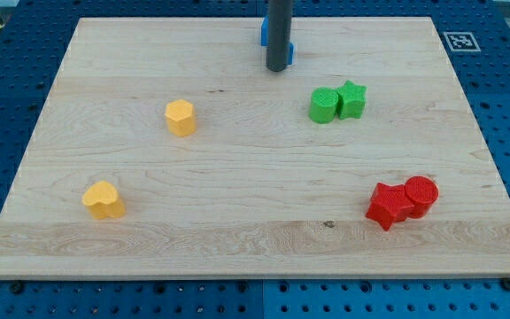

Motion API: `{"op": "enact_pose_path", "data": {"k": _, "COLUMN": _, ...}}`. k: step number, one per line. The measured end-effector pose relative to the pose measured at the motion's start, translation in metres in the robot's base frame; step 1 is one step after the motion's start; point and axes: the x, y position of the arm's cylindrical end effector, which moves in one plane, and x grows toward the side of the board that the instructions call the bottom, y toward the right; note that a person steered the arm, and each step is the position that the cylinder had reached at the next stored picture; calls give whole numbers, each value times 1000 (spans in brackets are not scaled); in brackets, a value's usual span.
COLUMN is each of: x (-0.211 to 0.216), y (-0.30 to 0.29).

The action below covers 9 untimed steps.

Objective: Nudge yellow hexagon down a bit

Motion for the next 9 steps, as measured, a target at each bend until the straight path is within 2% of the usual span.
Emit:
{"op": "enact_pose_path", "data": {"k": 2, "x": -22, "y": -23}}
{"op": "enact_pose_path", "data": {"k": 6, "x": 52, "y": -48}}
{"op": "enact_pose_path", "data": {"k": 9, "x": 96, "y": -125}}
